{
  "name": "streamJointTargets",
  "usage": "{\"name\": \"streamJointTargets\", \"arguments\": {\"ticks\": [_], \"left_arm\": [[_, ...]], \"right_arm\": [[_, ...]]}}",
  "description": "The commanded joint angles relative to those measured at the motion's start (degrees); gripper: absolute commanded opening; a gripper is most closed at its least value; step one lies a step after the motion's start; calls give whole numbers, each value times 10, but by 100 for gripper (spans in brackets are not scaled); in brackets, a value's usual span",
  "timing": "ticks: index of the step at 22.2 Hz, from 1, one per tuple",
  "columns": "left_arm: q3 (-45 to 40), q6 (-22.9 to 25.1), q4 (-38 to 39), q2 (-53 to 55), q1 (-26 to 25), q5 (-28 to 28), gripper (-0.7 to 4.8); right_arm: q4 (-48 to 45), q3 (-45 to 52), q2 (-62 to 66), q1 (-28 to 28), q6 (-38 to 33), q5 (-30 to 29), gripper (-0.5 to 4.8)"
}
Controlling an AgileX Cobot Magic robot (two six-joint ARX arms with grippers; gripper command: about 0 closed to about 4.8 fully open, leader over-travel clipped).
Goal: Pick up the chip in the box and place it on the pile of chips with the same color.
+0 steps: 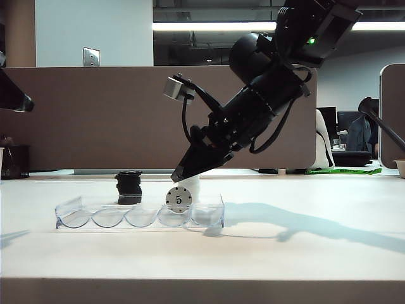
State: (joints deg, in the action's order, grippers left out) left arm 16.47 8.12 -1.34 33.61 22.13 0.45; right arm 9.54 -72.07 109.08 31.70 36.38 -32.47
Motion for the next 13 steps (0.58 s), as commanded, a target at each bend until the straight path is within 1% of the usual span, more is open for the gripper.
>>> {"name": "streamJointTargets", "arguments": {"ticks": [1, 13], "left_arm": [[2, 0, -5, -1, 0, 2, 30], [2, 0, -5, -1, 0, 2, 30]], "right_arm": [[-14, -3, 1, 0, 1, 6, 153], [-36, -3, 9, 0, 1, 21, 153]]}}
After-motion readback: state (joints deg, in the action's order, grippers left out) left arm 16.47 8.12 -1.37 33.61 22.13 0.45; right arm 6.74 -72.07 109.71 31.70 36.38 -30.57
